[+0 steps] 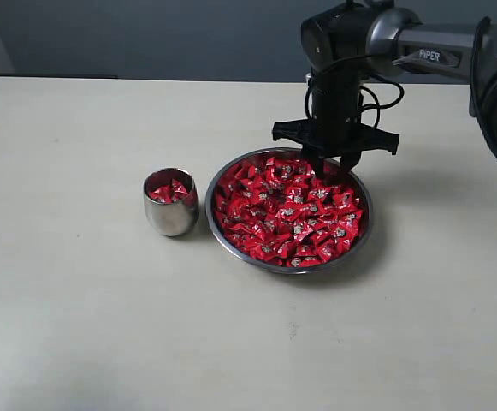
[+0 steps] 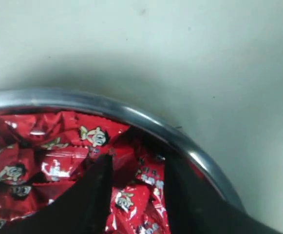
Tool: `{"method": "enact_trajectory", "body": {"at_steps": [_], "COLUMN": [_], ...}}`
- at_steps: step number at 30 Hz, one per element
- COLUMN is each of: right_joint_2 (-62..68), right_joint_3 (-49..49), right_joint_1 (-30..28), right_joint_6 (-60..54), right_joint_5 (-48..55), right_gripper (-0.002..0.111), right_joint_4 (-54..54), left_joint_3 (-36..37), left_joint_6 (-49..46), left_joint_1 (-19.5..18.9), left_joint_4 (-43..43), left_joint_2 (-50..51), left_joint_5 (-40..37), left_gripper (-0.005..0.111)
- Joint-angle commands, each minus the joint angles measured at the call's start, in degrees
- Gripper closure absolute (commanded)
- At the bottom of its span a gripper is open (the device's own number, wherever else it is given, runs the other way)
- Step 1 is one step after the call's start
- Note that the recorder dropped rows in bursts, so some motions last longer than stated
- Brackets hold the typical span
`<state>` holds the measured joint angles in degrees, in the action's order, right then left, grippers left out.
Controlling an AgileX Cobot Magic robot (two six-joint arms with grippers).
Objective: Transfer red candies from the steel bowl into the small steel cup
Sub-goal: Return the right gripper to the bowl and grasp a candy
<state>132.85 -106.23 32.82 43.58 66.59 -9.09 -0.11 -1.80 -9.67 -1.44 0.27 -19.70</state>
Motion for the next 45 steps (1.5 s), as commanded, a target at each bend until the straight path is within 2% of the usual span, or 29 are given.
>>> {"method": "enact_trajectory", "body": {"at_steps": [1, 6, 13, 20, 24, 37, 43, 45], "right_joint_2": [0.08, 0.08, 1.43, 1.24, 0.71, -4.73, -10.48, -12.62], "right_joint_3": [-0.36, -0.36, -0.36, -0.36, -0.36, -0.36, -0.36, -0.36], "right_joint_1": [-0.34, -0.34, -0.34, -0.34, -0.24, 0.14, 3.88, 5.56], "right_joint_6": [-0.15, -0.15, -2.09, -2.09, -2.52, -8.72, -17.96, -26.92], "right_joint_5": [-2.57, -4.27, -4.3, -3.94, -2.49, -0.83, -3.04, -6.47], "right_gripper": [0.073, 0.073, 0.09, 0.092, 0.109, 0.109, 0.109, 0.109], "right_joint_4": [0.55, 1.2, 2.68, 1.43, -0.5, 1.74, 3.6, 8.22], "left_joint_3": [0.11, 0.11, 0.11, 0.11, 0.11, 0.11, 0.11, 0.11], "left_joint_6": [0.11, 0.11, 0.11, 0.11, 0.11, 0.11, 0.11, 0.11], "left_joint_1": [-0.09, -0.09, -0.09, -0.09, -0.09, -0.09, -0.09, -0.09], "left_joint_4": [-0.11, -0.11, -0.11, -0.11, -0.11, -0.11, -0.11, -0.11], "left_joint_2": [-0.27, -0.27, -0.27, -0.27, -0.27, -0.27, -0.27, -0.27], "left_joint_5": [0.55, 0.55, 0.55, 0.55, 0.55, 0.55, 0.55, 0.55], "left_gripper": [0.106, 0.106, 0.106, 0.106, 0.106, 0.106, 0.106, 0.106]}}
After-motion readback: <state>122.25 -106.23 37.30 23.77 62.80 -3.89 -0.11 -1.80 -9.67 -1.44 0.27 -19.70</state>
